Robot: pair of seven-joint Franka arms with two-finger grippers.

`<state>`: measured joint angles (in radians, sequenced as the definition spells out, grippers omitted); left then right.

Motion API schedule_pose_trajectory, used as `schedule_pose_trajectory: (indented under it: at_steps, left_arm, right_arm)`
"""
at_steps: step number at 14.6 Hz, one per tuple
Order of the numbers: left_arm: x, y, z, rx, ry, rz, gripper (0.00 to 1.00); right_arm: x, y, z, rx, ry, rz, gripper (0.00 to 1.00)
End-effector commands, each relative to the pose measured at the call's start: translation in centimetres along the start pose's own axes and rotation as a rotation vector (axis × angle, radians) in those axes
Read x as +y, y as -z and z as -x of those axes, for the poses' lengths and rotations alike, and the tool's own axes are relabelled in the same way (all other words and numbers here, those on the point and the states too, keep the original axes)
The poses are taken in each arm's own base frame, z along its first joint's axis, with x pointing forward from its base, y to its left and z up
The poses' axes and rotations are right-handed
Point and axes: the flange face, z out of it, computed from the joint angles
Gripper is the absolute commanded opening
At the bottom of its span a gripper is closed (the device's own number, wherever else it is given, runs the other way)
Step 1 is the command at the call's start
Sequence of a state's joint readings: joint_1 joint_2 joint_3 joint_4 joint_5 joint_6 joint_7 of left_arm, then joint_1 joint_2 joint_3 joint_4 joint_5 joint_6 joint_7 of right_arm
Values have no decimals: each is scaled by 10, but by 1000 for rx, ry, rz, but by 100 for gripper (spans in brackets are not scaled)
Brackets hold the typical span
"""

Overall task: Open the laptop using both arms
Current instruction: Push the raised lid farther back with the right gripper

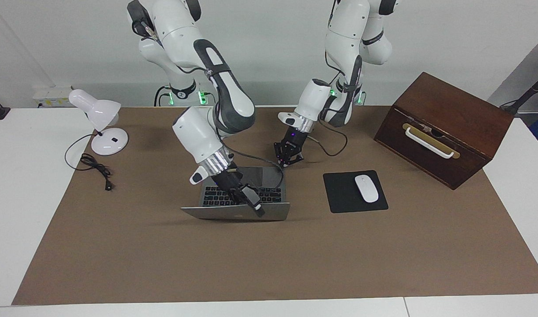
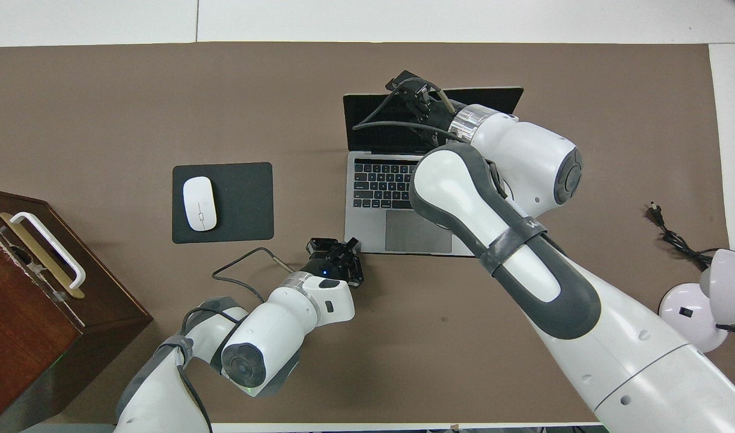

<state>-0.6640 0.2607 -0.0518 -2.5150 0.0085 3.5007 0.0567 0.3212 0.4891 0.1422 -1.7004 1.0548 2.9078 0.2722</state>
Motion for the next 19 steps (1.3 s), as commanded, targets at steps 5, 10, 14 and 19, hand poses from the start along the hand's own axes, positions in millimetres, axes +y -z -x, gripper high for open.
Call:
schedule_pose_trajectory:
  at_steps: [5,10,14,19]
  left_arm:
    - [-25,-19,2,-15,68,-50,0]
    - [-36,-7,-11,1,157,-73,0]
    - [-44,4,-31,8,228,-84,0]
    - [-67,22,-49,-46,294,-90,0]
  right_arm:
    - [-16,16,8,-63,-40,5,100]
    - [-21,46,22,-84,-126,15,100]
    - [-29,69,31,-87,-210,10,100]
    - [-68,134,42,-228,123,307,100]
